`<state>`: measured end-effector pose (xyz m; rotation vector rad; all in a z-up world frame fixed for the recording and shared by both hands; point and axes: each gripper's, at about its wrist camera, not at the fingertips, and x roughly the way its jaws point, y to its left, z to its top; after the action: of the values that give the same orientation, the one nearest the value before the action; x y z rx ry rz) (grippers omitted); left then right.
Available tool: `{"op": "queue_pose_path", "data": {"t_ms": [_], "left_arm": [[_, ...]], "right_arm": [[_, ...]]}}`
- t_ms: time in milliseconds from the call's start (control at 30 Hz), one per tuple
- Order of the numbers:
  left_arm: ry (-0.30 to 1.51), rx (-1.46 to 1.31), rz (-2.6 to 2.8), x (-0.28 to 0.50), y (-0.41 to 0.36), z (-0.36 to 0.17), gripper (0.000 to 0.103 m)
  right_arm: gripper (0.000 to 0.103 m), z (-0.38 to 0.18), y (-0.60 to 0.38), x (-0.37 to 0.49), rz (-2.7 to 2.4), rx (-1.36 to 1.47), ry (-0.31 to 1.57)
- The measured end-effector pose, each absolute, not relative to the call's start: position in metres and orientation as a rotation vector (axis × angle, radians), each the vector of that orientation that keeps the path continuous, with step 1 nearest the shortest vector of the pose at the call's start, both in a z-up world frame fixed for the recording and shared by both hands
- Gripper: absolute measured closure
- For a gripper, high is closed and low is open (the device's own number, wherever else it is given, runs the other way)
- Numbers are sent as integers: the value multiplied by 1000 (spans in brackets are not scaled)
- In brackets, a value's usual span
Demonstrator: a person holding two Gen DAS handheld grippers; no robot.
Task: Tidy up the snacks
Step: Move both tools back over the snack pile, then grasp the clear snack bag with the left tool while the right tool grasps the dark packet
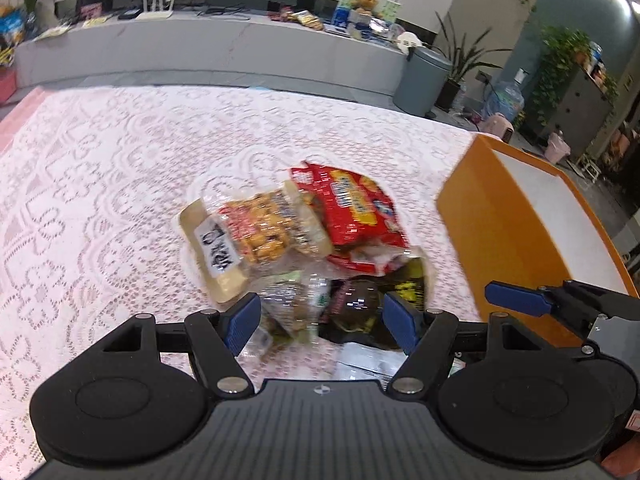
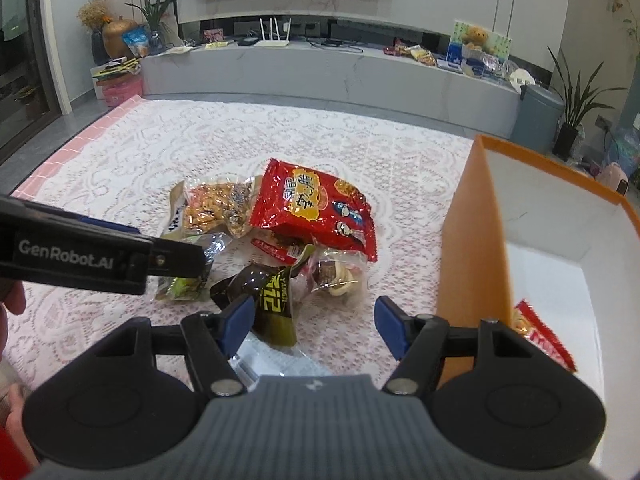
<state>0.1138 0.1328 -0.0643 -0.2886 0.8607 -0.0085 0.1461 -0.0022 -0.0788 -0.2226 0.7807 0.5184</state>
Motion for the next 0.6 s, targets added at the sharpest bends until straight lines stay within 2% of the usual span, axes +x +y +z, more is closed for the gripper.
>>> {"op": "queue_pose_path", "data": {"t_ms": [233, 367, 600], "left_arm": [[888, -362, 19, 119, 153, -80, 24], [847, -328, 12, 123, 150, -81, 24], [905, -289, 47, 135, 143, -98, 24]], "right_arm": [[38, -94, 13, 159, 539, -241, 781], [36, -101, 14, 164, 550, -229, 785], [35, -110, 18, 175, 552, -180, 815]]}}
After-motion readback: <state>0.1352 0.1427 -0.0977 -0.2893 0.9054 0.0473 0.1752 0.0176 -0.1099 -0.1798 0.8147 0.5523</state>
